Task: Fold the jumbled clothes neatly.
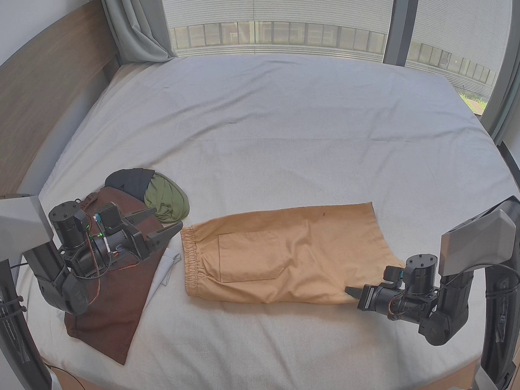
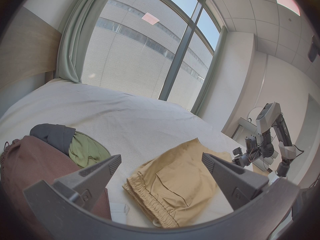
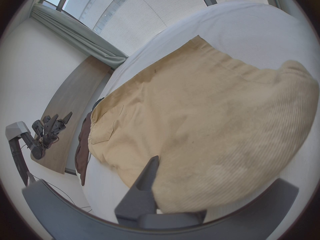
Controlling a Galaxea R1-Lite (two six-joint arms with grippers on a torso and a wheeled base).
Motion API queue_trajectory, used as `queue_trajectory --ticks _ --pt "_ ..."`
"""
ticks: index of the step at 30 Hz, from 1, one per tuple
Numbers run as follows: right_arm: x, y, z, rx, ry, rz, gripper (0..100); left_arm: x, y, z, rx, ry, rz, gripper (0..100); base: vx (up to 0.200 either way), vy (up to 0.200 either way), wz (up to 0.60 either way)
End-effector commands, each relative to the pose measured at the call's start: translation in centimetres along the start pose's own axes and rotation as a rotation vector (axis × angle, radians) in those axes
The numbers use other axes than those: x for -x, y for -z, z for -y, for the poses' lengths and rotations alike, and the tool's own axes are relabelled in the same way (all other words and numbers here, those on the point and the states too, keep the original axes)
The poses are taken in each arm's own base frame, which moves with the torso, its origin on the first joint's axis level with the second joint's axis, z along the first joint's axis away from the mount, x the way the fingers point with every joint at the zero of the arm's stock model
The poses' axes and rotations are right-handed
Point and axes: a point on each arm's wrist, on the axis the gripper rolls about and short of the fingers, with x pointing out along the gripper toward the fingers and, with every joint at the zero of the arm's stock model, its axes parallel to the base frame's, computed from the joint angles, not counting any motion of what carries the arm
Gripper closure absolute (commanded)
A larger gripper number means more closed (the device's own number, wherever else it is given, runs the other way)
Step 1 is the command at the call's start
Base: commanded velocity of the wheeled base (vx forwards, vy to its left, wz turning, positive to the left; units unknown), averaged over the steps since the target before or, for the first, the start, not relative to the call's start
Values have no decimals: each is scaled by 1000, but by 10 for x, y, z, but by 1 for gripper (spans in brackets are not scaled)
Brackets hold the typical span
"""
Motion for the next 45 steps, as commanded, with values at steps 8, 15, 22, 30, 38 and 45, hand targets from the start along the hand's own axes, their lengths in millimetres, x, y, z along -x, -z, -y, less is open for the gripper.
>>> queue_trajectory --ticks 8,15,22,30,38,45 --pt "16 8 0 8 59 -22 100 -3 -2 3 2 14 7 0 0 0 0" --pt "14 8 0 9 56 -22 100 -6 -2 7 -1 19 6 0 0 0 0" --pt "16 8 1 16 64 -26 0 -6 -2 7 -5 21 8 0 0 0 0" --pt "31 24 1 81 66 -123 0 -8 -5 6 -12 22 19 0 0 0 0" --pt "56 35 -15 167 -104 -240 0 -8 -6 6 -15 31 20 0 0 0 0" --pt "64 20 -36 217 -199 -168 0 -8 -6 7 -24 44 20 0 0 0 0"
